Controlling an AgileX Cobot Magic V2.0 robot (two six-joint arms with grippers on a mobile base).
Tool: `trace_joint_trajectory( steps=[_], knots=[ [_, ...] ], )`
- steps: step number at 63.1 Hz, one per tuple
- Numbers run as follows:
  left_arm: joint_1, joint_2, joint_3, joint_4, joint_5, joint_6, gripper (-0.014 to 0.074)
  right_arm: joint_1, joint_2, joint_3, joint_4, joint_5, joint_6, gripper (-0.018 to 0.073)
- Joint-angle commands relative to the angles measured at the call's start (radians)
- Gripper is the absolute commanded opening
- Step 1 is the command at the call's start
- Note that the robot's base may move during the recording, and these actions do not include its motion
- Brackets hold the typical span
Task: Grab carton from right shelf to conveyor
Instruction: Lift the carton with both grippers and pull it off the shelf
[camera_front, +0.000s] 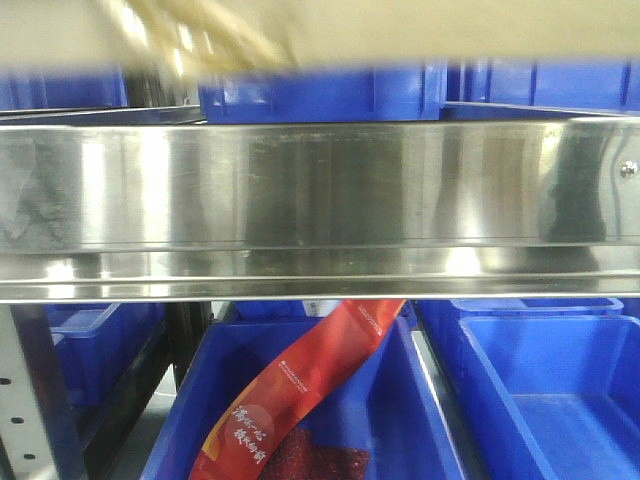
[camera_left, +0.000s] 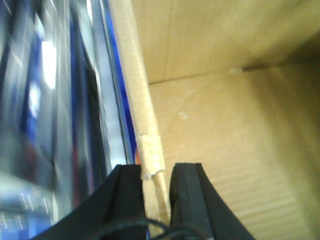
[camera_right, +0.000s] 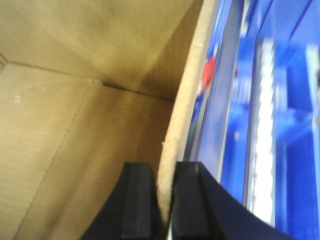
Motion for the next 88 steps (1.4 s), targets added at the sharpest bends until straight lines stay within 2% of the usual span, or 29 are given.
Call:
trace_joint_trajectory(
  steps=[1, 52, 63, 88],
  knots=[
    [-0.01, -0.026, 0.035, -0.014, -0.032, 0.008, -0.0018, 0.002, -0.024, 0.021, -0.001, -0.037, -0.019, -0.0071],
    [-0.01, -0.028, 0.039, -0.006, -0.032, 0.008, -0.0018, 0.002, -0.024, 0.02, -0.001, -0.037, -0.019, -0.007],
    [-0.01, -0.028, 0.039, -0.006, -0.075, 0.008, -0.0018, 0.002, -0.024, 0.02, -0.001, -0.037, -0.019, -0.007],
    [-0.01, -0.028, 0.039, -0.006, -0.075, 0.008, -0.0018, 0.002, -0.024, 0.02, -0.001, -0.041, -0.019, -0.007]
  ],
)
